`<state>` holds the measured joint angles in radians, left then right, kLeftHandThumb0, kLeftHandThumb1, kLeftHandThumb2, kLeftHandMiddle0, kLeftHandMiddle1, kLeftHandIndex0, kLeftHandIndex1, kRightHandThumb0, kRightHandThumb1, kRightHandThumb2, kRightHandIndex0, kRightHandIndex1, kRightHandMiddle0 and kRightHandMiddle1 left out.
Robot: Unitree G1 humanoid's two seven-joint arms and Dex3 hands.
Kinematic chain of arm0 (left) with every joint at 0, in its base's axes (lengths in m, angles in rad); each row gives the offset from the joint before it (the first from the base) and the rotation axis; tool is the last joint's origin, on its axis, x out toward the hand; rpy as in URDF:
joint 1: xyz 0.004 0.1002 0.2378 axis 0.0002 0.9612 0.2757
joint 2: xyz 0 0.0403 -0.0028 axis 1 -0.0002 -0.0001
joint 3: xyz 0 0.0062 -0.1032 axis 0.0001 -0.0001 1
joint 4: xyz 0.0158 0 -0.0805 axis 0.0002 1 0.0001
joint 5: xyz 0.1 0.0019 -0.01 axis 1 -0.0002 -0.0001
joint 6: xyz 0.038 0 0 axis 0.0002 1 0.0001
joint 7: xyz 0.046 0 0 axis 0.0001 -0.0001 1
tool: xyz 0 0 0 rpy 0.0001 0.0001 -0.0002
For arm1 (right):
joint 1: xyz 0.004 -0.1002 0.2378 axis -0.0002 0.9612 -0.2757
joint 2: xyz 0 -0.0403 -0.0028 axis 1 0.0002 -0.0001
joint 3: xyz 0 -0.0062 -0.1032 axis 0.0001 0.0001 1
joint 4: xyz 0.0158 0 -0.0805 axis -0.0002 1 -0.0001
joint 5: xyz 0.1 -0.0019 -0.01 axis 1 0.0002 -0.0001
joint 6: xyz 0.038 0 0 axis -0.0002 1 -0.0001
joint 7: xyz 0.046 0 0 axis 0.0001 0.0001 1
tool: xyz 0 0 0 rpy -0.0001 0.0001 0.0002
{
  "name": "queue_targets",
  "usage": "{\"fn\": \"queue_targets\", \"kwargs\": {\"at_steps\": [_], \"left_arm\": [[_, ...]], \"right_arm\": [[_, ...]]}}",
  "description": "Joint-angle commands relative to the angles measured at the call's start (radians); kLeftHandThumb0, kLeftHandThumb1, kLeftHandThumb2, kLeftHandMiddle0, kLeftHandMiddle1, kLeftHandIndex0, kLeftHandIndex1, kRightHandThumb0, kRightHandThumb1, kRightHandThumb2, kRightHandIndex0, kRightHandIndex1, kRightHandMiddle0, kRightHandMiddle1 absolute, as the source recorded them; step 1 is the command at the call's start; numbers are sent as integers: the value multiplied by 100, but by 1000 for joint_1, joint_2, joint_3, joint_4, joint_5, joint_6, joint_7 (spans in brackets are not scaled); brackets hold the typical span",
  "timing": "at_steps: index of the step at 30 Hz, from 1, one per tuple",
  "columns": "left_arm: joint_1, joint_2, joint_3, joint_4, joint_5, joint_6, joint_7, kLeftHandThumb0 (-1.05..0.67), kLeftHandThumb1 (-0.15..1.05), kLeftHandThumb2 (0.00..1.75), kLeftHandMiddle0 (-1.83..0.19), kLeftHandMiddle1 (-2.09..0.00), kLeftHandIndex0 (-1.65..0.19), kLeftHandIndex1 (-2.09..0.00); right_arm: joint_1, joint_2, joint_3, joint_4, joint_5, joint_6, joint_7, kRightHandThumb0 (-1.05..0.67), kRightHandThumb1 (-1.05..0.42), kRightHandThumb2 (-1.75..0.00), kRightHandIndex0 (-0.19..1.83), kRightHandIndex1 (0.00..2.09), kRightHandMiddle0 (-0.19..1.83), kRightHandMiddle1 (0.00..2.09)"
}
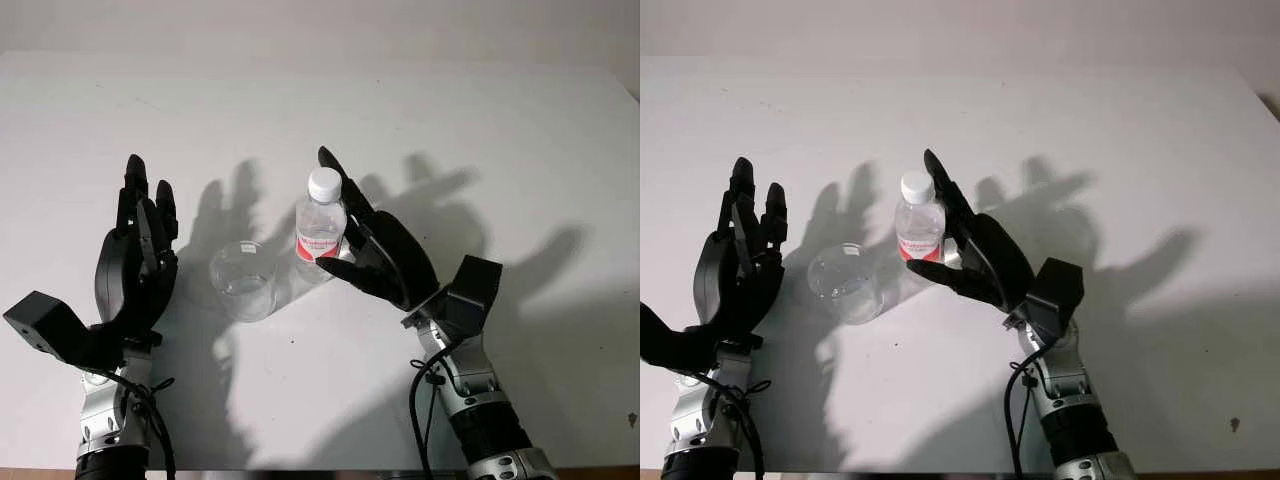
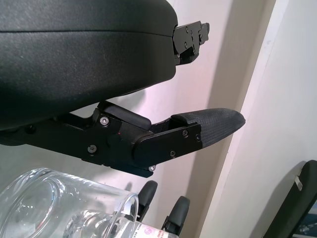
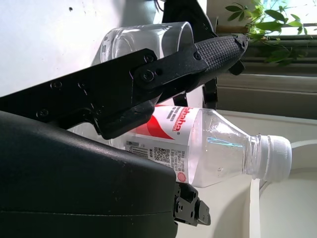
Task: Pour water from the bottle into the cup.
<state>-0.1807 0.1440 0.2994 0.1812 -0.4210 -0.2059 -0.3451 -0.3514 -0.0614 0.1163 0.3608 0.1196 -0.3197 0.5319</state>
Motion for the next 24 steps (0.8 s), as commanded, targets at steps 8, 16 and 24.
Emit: {"fn": "queue_targets", "kwargs": {"at_steps": [8,16,24], "left_arm": [[33,-7,8,-6,-4,4,14,-70,105,67,19,0,19,0],[20,5,16,8,-5,1,13,-70,105,65,19,0,19,0],[17,6,14,4,8,-1,23,-70,105,64,19,0,19,0]], "right_arm": [[-18,34,19,45,-60,-43,-81,-95,-99,-6,-19,0,-19,0],[-76,51,5,171,-86,-62,-153,-94,-101,-6,-19,0,-19,0],[-114,63,-5,228,-86,-51,-174,-93,-100,-5,-19,0,-19,0]]}}
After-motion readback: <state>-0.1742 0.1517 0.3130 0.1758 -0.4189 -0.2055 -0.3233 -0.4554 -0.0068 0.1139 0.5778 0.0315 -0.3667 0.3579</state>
